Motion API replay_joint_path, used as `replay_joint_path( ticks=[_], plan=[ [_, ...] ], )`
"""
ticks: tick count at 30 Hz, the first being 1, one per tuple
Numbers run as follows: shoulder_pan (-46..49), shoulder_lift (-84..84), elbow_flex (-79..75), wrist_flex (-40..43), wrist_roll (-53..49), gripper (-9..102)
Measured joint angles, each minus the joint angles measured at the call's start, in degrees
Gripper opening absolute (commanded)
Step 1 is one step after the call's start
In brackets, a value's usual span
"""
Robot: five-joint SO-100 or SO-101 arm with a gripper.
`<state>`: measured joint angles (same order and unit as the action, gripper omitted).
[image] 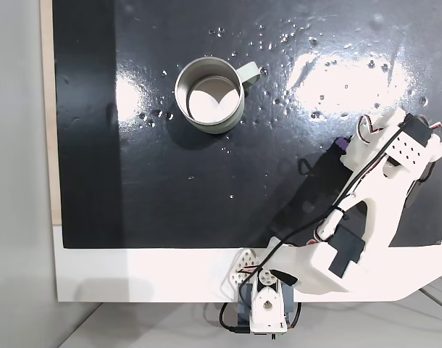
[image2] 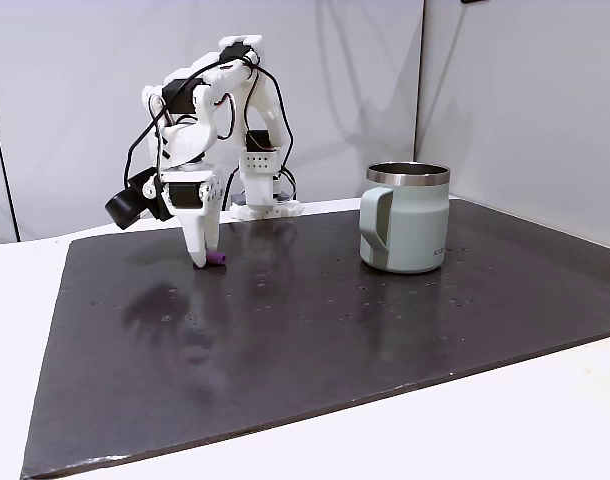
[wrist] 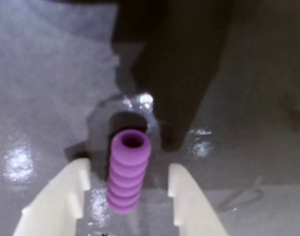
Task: Grasp a pengrip and put it in the cup.
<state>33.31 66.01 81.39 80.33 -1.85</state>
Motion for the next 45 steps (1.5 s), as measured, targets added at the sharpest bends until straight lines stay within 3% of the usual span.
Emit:
replay_joint_path(
  ticks=[12,18,29,45],
  plan=[
    [-0.1,-6.8,-8.0,5.5,-2.0,12],
    [-0.3,-7.6,-8.3,6.4,-2.7,0],
    [-1.5,-5.3,-8.1,9.1,-2.4,0],
    [-20.2,20.4,-8.1,12.6,4.0,0]
  ],
)
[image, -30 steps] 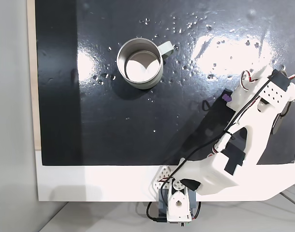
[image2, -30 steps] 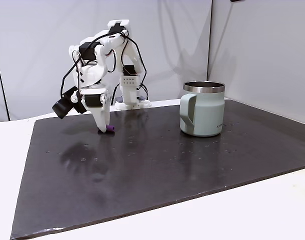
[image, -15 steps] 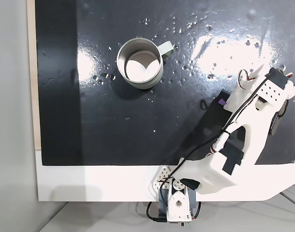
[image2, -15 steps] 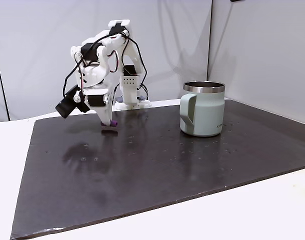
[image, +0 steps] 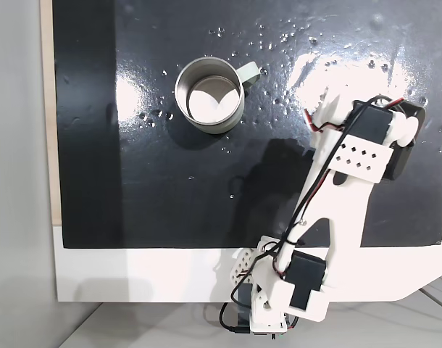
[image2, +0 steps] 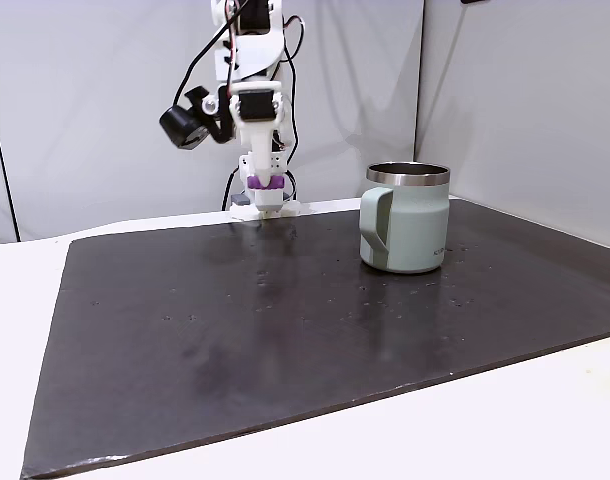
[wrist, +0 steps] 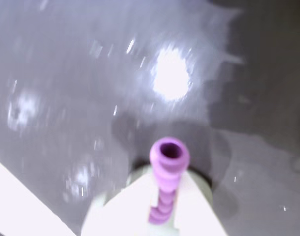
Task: Grasp a pengrip and put it in the cup.
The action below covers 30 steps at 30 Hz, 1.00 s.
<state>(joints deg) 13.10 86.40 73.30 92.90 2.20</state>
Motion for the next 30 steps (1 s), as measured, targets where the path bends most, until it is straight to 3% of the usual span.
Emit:
replay_joint_path(
  ticks=[12,30],
  plan=[
    [-13.9,4.0,-10.2,-6.7,0.1,0],
    [-28.2,3.0,-6.8,-12.4,-1.0,0]
  ],
)
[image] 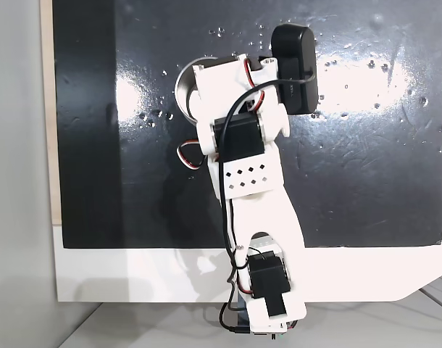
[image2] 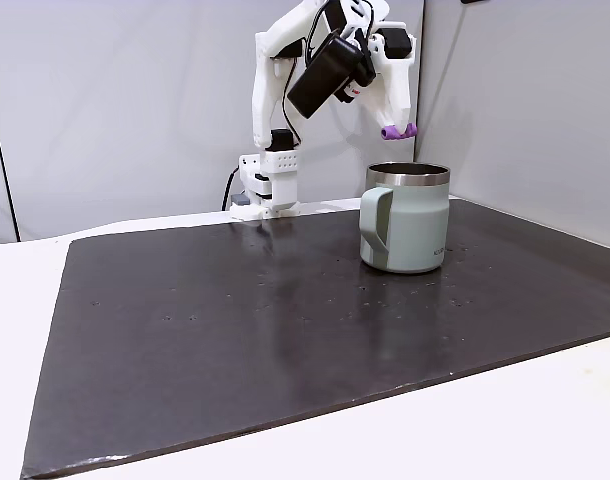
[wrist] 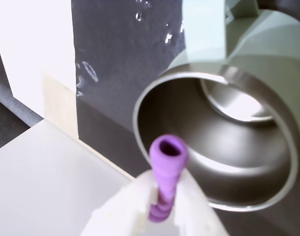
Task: Grasp a pengrip and put it in the cup.
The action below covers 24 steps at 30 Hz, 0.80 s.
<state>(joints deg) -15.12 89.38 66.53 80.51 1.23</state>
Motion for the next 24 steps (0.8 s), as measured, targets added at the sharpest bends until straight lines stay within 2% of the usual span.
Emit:
replay_joint_path(
  ticks=[4,7,9,24],
  plan=[
    [0.4,-0.1,0.6,-1.0,-0.7,3],
    [0.2,-0.1,1.1,-1.1,-0.7,19],
    [0.1,-0.1,1.8,-1.1,-1.1,25],
    [0.2,-0.1,2.0,-1.1,-1.3,26]
  ],
)
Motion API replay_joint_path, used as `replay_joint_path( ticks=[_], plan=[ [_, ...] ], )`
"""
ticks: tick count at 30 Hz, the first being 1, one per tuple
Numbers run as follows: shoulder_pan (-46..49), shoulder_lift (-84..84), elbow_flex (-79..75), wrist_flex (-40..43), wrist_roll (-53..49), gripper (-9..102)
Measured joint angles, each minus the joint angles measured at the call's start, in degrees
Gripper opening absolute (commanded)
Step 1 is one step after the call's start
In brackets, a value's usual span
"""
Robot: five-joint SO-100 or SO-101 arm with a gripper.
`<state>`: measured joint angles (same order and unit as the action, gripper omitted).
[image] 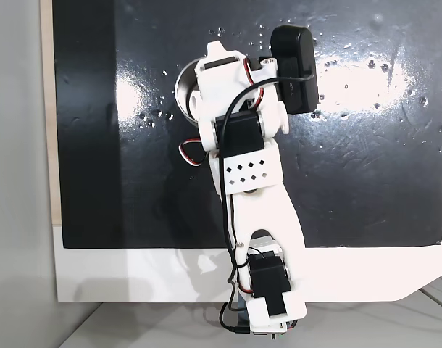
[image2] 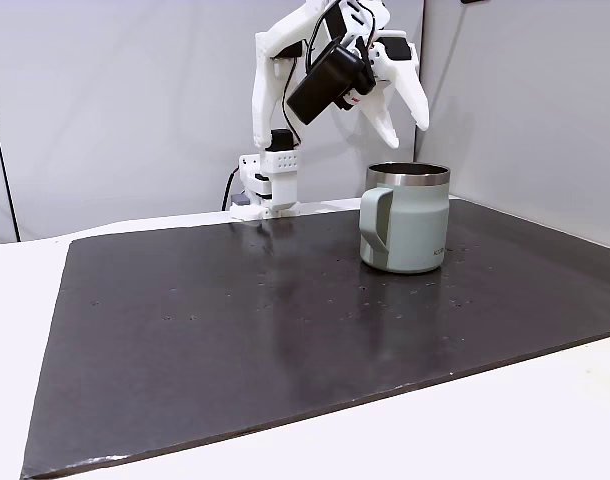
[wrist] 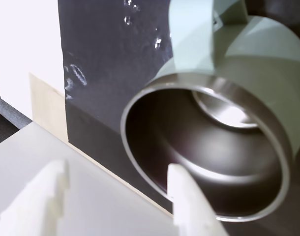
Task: Grasp a pengrip and put it in the cup.
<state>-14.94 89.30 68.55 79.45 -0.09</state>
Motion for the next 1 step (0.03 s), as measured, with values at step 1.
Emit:
replay_joint_path(
  ticks=[1],
  plan=[
    [0.1,0.0,0.0,0.0,-0.1,26]
  ],
)
